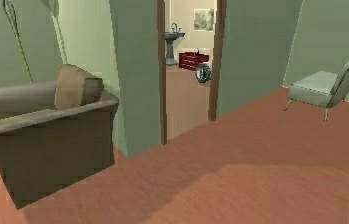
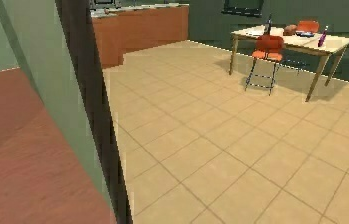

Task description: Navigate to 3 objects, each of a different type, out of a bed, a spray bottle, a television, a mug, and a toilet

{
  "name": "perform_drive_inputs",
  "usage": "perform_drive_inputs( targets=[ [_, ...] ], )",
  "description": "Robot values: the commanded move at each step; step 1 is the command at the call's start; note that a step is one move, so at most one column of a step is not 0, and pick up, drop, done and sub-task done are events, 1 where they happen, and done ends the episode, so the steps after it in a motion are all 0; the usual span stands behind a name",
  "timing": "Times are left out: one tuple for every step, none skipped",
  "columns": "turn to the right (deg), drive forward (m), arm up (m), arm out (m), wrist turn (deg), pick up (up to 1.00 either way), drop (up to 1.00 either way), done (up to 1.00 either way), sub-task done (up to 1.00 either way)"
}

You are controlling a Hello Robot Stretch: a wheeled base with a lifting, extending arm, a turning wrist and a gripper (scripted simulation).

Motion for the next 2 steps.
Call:
perform_drive_inputs(
  targets=[
    [0.0,0.15,0.00,0.00,0.0,0.00,0.00,0.00,0.00],
    [-30.0,0.00,0.00,0.00,0.0,0.00,0.00,0.00,0.00]
  ],
)
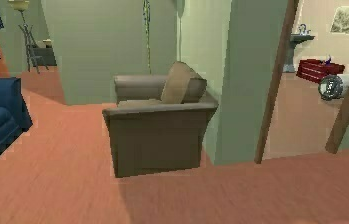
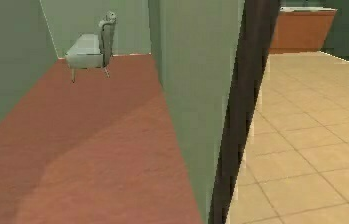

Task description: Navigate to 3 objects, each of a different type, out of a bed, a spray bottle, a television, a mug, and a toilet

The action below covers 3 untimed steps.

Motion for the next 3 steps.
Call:
perform_drive_inputs(
  targets=[
    [0.0,0.40,0.00,0.00,0.0,0.00,0.00,0.00,0.00],
    [45.0,0.00,0.00,0.00,0.0,0.00,0.00,0.00,0.00],
    [9.0,0.00,0.00,0.00,0.0,0.00,0.00,0.00,0.00]
  ],
)
